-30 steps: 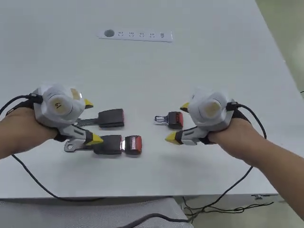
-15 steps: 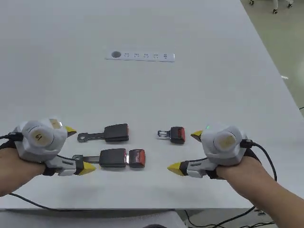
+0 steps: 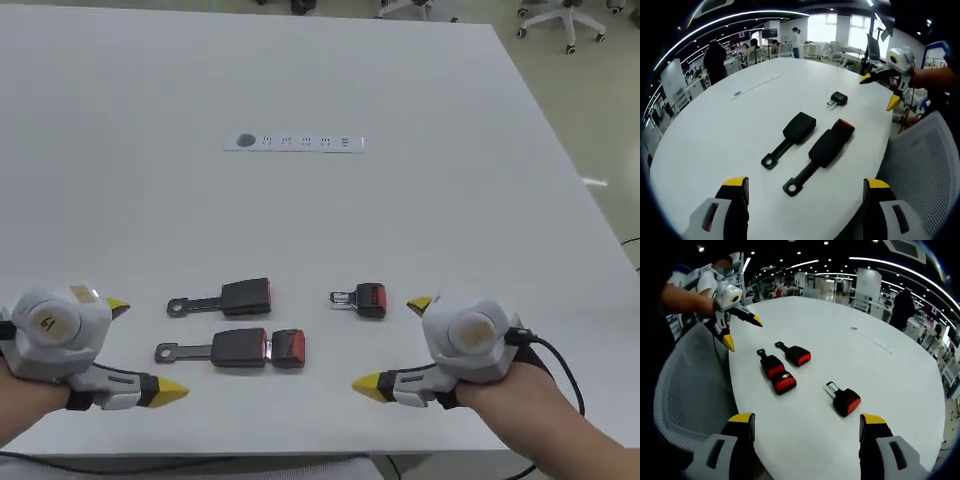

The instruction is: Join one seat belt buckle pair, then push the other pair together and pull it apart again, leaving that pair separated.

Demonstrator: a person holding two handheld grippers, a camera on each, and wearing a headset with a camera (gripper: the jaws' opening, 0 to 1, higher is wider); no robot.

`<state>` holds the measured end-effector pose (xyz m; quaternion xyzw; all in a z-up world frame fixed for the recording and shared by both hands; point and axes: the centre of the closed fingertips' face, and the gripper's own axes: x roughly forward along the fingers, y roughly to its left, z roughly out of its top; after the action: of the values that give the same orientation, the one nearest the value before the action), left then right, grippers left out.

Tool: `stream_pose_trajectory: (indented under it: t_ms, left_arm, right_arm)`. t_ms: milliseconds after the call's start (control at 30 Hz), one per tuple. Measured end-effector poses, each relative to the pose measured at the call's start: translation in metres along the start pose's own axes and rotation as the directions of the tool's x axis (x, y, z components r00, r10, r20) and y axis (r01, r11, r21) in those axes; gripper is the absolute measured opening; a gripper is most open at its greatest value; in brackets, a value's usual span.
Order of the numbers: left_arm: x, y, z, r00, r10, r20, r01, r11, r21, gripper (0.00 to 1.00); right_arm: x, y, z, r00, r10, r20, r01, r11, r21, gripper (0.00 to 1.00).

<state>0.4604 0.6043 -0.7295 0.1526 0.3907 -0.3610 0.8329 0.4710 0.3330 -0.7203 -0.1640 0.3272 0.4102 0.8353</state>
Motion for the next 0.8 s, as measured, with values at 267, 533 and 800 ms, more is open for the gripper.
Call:
stream_pose_trajectory:
  t_ms: [267,533,800]
  left_arm:
    - [-0.009,0.000,0.000,0.9997,0.023,0.004,-0.023,0.999,-0.027,1.00]
    - [-0.010,-0.003,0.004,0.9997,0.021,0.013,-0.021,0.999,-0.047,1.00]
    - [-0.010,0.001,0.004,0.9996,0.024,0.015,-0.023,0.998,-0.067,1.00]
  right_arm:
    - [-0.005,-0.002,-0.001,0.9995,-0.026,0.019,0.025,0.999,0.021,0.99]
    - [-0.006,0.000,-0.003,0.9994,-0.030,0.018,0.030,0.999,0.033,0.99]
    - [-0.006,-0.002,0.015,0.9956,-0.046,0.082,0.042,0.998,0.043,0.99]
